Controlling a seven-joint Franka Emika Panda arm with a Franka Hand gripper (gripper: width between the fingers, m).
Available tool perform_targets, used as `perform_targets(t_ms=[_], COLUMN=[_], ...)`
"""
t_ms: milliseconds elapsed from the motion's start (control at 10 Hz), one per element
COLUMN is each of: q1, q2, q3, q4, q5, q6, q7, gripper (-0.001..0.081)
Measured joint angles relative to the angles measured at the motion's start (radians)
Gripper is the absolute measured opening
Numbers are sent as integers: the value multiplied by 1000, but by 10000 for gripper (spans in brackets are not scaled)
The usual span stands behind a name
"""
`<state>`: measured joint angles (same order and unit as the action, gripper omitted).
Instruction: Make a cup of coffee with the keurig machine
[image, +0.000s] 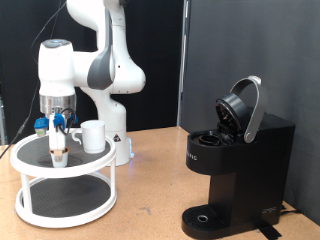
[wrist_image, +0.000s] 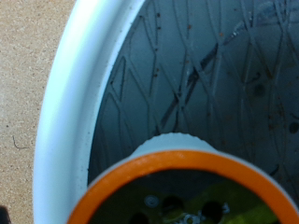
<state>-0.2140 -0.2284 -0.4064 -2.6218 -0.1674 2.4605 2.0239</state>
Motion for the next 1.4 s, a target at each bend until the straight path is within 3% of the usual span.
perform_targets(t_ms=[200, 300, 400, 500, 600, 1000, 1400], q1=[0, 0, 1, 1, 1, 1, 0], q2=[-2, -5, -13, -23, -37, -93, -118], q3=[0, 0, 0, 0, 0, 0, 1], q4=[0, 0, 3, 12, 27, 96, 112], q5=[19, 30, 46, 65, 78, 87, 55], q6=[-5, -12, -31, -67, -111, -276, -302], q7=[-12, -19, -31, -45, -56, -74, -78], gripper=[712, 541, 541, 358, 326, 326, 326])
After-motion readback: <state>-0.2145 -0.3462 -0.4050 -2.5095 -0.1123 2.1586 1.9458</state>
